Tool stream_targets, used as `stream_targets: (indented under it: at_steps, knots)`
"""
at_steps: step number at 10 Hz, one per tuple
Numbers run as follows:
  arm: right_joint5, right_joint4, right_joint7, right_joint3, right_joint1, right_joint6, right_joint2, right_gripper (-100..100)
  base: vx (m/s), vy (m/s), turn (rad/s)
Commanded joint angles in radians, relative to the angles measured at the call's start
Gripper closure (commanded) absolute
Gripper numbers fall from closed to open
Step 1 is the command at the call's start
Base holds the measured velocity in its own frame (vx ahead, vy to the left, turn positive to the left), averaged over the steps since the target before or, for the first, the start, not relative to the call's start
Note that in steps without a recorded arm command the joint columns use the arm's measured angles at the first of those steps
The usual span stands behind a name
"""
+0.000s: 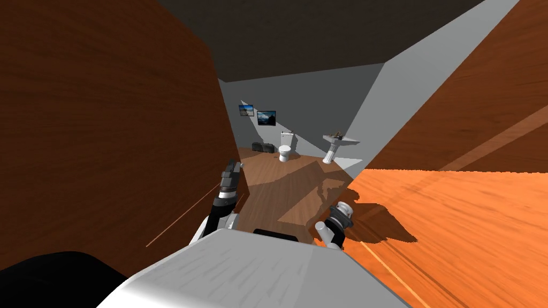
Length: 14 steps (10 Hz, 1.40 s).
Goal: Push the door open
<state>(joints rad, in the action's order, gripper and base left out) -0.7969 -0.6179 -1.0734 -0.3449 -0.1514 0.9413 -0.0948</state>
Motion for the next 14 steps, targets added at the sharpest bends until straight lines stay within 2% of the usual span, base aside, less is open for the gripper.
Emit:
stream_targets:
  at_steps: [1,2,3,4,5,7,8,12,13,14]
  knots:
    - [-0.016,0.022,-0.005,-0.025,0.002,0.015,-0.020,100,0.204,-0.062,-0.084]
    - [-0.024,0.024,-0.003,-0.035,0.003,0.017,-0.023,100,0.225,-0.065,-0.078]
    - [-0.024,0.056,-0.003,-0.035,-0.001,0.017,-0.023,100,0.155,-0.055,-0.015]
    - [-0.024,0.024,-0.003,-0.035,0.003,0.017,-0.023,100,0.045,-0.019,-0.009]
    - [-0.038,0.027,0.001,-0.055,0.005,0.021,-0.028,100,0.126,-0.031,-0.068]
    - [-0.041,0.028,0.001,-0.059,0.006,0.022,-0.030,100,0.155,-0.024,-0.044]
    - [-0.054,0.031,0.004,-0.075,0.008,0.025,-0.033,100,0.177,-0.055,-0.070]
    - [-0.069,0.034,0.008,-0.096,0.010,0.030,-0.038,100,0.158,-0.044,-0.050]
    - [-0.069,0.008,0.021,-0.095,0.017,0.017,-0.032,100,0.047,-0.012,-0.015]
    - [-0.081,0.016,0.019,-0.110,0.018,0.027,-0.040,100,0.134,-0.059,-0.035]
